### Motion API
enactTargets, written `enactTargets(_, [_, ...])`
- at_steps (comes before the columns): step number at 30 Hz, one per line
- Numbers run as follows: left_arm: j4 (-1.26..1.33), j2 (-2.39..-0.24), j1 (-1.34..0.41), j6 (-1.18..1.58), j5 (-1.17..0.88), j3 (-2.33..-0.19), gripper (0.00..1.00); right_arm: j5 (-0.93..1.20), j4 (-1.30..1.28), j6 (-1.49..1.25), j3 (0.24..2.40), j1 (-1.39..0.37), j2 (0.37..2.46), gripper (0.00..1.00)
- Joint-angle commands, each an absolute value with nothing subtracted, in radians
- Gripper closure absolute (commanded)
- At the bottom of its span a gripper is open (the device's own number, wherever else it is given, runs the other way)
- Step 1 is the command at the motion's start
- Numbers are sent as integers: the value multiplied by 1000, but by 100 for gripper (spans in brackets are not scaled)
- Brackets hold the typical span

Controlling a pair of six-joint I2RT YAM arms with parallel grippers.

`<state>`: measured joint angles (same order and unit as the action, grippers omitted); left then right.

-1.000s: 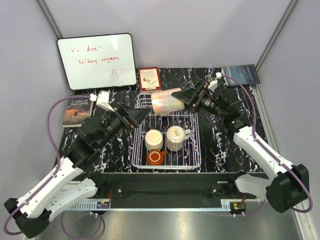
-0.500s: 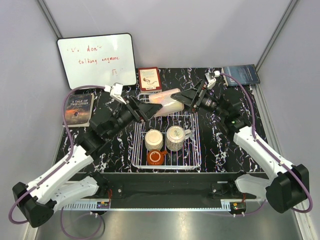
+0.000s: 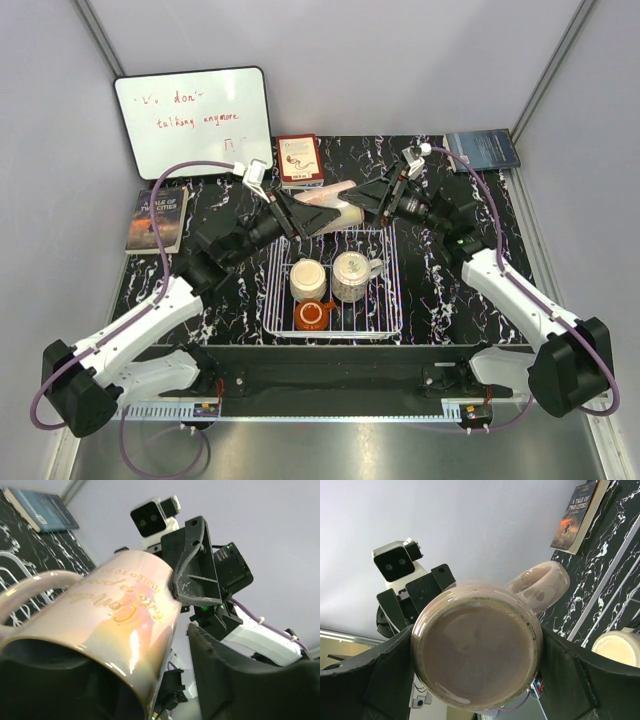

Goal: Unload the cups from the dish rack

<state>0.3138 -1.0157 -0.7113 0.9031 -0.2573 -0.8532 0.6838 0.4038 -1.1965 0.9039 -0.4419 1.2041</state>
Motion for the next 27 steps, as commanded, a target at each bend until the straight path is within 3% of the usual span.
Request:
enactTargets(1, [429,-1046,-706,919,-345,-897,59,719,549,-1224,927,-456,1192,100])
enactTargets(4, [423,-1055,-706,919,-356,-897,84,716,538,-1216,927,-456,1187,100])
enactTargets(5, [416,-1057,-706,916,-356,-897,100,718,529,-1212,936,-456,1189,100])
enactTargets(9, [359,-1054,-706,893,-351,-907,100,719,448,-1157,965,-456,1181,100])
enactTargets(11, [275,-1051,-706,861,-336,-925,100,716,407,-1126,986,-456,1171,93])
enactTargets(15, [151,-1035,-706,801,-279,-943,100,706,295,-1043,1015,-457,1155,50])
enactTargets(16, [129,-1026,-706,784,-272,-942,100,703,285,-1036,1019,-456,1152,33])
enactTargets(19, [98,-1002,-706,756,-241,-942,100,693,262,-1023,1022,-456,1147,7])
enactTargets(21, [91,-988,-706,750,-233,-942,100,695,259,-1025,1023,-456,1149,1])
enactTargets(27, [202,-960,-704,785,-288,-894,100,716,305,-1055,1014,-456,1160,0])
